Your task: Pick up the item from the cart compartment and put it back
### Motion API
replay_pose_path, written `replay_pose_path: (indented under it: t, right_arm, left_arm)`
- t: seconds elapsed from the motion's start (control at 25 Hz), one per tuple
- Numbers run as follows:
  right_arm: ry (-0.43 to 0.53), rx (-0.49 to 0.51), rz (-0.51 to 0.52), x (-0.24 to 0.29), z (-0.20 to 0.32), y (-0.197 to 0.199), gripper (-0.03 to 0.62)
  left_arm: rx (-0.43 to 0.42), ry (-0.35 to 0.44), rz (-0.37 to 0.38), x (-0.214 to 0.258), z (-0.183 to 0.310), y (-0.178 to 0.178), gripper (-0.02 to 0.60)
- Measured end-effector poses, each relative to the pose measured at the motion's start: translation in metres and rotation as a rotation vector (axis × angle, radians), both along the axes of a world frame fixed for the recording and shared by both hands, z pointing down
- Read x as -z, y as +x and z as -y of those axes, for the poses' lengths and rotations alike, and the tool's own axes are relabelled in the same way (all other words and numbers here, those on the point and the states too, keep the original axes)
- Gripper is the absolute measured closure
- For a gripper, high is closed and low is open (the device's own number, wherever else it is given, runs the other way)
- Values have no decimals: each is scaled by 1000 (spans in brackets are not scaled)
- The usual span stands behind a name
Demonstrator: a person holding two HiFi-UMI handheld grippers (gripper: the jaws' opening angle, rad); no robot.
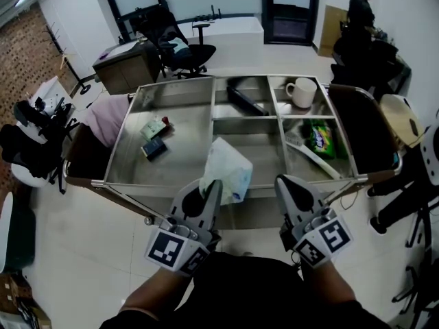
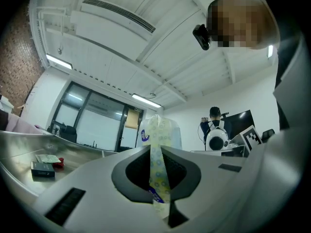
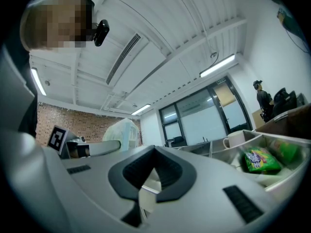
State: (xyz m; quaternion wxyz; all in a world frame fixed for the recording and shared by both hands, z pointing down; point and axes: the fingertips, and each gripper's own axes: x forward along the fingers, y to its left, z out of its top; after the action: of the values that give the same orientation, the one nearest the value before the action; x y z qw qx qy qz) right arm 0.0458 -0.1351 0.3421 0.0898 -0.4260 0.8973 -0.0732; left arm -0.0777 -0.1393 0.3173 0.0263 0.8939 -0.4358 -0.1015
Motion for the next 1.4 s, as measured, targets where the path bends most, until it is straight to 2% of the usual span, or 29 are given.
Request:
replay_pose_path:
  t: [1.16, 1.32, 1.4]
  right_arm:
    - [-2, -5, 1, 1, 0, 2, 577]
    - [-3, -7, 3, 1, -1, 4, 577]
    - [-3, -7, 3, 1, -1, 5, 577]
  left_arm:
    - [-12, 0, -8, 2, -1, 1, 580]
    - [-7, 0, 15, 2, 1, 1, 580]
    - [-13, 2, 50, 5, 5, 3, 580]
